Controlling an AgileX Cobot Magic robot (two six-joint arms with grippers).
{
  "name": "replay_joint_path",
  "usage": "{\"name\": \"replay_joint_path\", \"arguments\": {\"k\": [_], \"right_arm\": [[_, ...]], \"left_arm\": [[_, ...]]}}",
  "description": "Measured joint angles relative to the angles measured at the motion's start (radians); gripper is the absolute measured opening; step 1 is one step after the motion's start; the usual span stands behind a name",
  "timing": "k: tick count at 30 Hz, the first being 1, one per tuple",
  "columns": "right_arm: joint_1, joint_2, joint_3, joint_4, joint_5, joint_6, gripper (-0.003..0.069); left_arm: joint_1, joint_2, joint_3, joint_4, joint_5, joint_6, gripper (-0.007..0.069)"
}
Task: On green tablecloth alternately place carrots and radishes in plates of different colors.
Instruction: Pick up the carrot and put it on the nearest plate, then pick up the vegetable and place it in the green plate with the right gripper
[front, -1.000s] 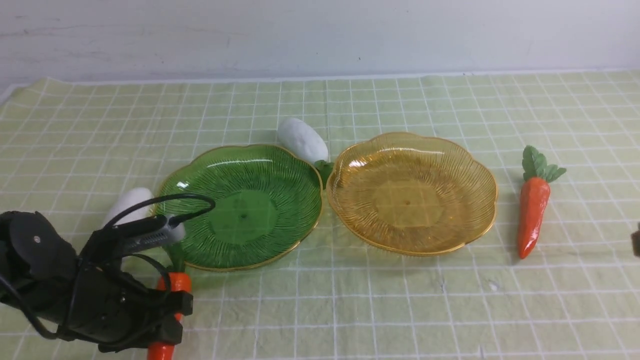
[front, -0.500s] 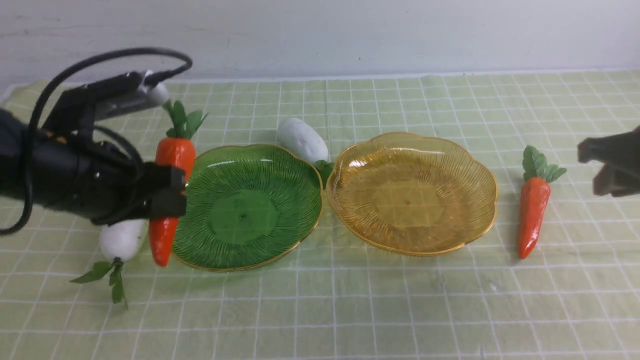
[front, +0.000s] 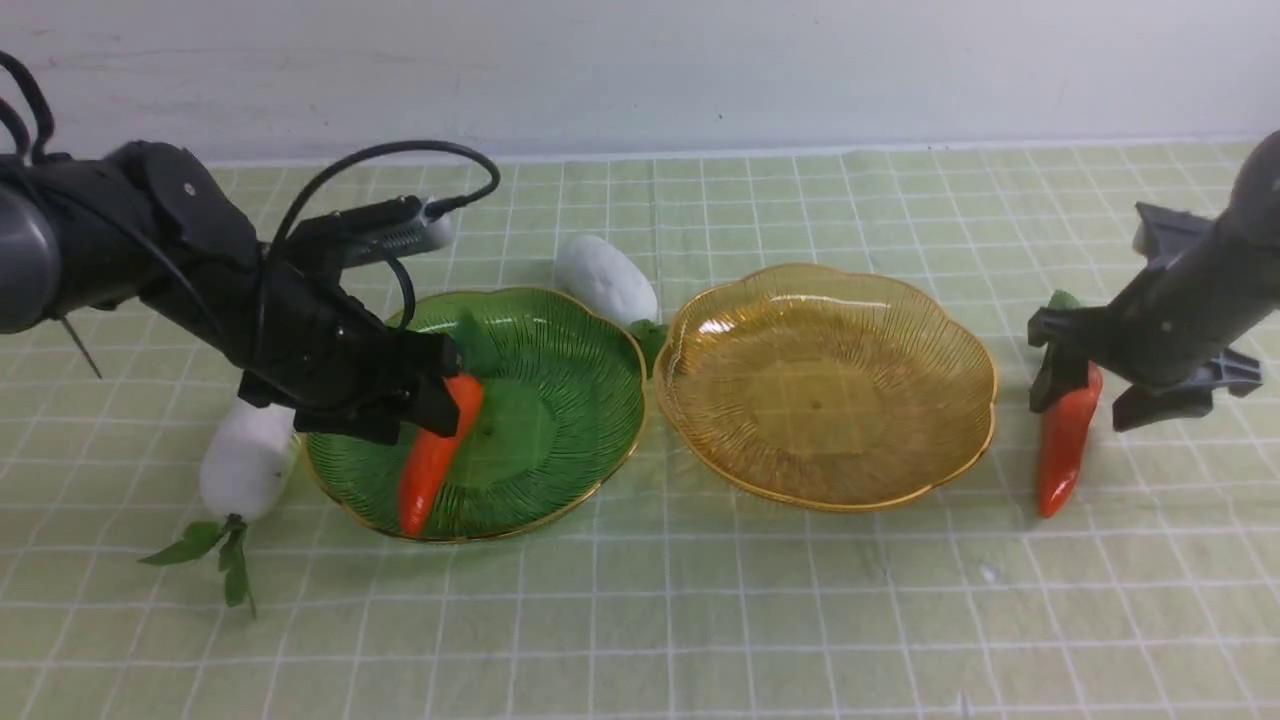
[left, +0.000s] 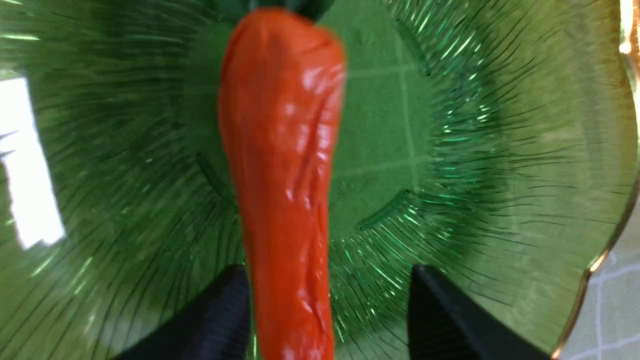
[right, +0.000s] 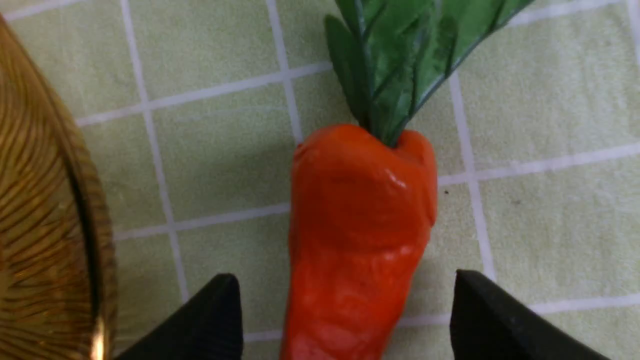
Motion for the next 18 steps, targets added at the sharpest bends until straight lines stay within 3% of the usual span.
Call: {"name": "replay_joint_path", "arguments": {"k": [3,5,6,7,9,10,12,13,14,15,18], "right_arm": [[0.000,0.019,-0.005,-0.014,-0.001,-0.002,0.0431],[0.000,0.020,-0.006,-0.025,-0.001,-0.002,0.0375],[0.000,0.020,-0.006,-0.046,-0.001,-0.002,0.0248],[0.000,0.020,-0.006,-0.057,-0.001,-0.001,0.0238],[-0.006,0.009,-0.007,-0.070,0.008,0.007,0.0256],[-0.010,-0.003,-0.012,-0.070,0.025,0.007,0.0259],[-0.018,-0.026,-0.022,-0.065,0.044,0.007,0.0259],[-0.025,-0.079,-0.035,-0.033,0.064,0.007,0.0259],[-0.025,-0.079,-0.036,-0.033,0.066,0.007,0.0259],[-0.023,-0.129,-0.047,0.021,0.069,-0.001,0.0259],[0.036,-0.215,-0.070,0.183,0.031,-0.083,0.0259]], "left_arm": [[0.000,0.014,-0.017,0.001,0.024,0.000,0.0551],[0.001,0.014,-0.029,0.001,0.038,-0.001,0.0573],[0.009,0.007,-0.068,0.006,0.093,-0.011,0.0577],[0.015,0.000,-0.092,0.015,0.119,-0.015,0.0562],[0.031,-0.020,-0.127,0.033,0.164,-0.026,0.0511],[0.052,-0.051,-0.154,0.052,0.198,-0.038,0.0427],[0.066,-0.073,-0.170,0.069,0.219,-0.045,0.0365],[0.109,-0.142,-0.181,0.101,0.242,-0.053,0.0179],[0.118,-0.149,-0.181,0.104,0.245,-0.053,0.0162],[0.155,-0.207,-0.178,0.127,0.254,-0.063,0.0066],[0.237,-0.290,-0.137,0.144,0.258,-0.092,0.0007]]}}
